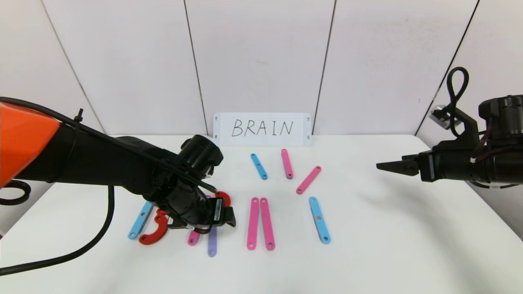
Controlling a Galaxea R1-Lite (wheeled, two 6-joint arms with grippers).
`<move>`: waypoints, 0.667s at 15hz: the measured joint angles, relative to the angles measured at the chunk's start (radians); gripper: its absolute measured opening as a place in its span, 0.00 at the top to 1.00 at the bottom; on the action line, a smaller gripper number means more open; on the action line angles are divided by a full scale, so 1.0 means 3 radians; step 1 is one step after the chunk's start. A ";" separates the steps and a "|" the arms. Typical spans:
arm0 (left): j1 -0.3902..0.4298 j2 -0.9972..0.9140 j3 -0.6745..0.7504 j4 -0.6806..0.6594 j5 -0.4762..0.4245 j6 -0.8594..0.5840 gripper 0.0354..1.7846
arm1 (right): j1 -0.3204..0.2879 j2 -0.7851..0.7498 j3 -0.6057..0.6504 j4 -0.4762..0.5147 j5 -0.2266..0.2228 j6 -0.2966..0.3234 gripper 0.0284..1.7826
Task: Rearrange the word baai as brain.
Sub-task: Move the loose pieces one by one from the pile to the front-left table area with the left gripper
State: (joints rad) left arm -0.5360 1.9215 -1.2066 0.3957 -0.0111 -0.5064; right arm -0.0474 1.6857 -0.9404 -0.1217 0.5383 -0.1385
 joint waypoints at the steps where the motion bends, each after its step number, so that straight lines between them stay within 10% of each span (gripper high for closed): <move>1: -0.0001 -0.0001 -0.0006 -0.0001 0.0016 0.0006 0.02 | 0.0000 0.0000 0.0000 0.0000 0.0000 0.0000 0.02; 10: -0.0256 -0.0009 -0.0140 -0.0003 0.0530 0.0349 0.02 | 0.0005 0.0021 0.0001 0.0000 0.0000 0.0000 0.02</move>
State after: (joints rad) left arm -0.6128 1.9189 -1.2487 0.3949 0.1481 -0.4017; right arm -0.0460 1.6919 -0.9400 -0.1217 0.5383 -0.1385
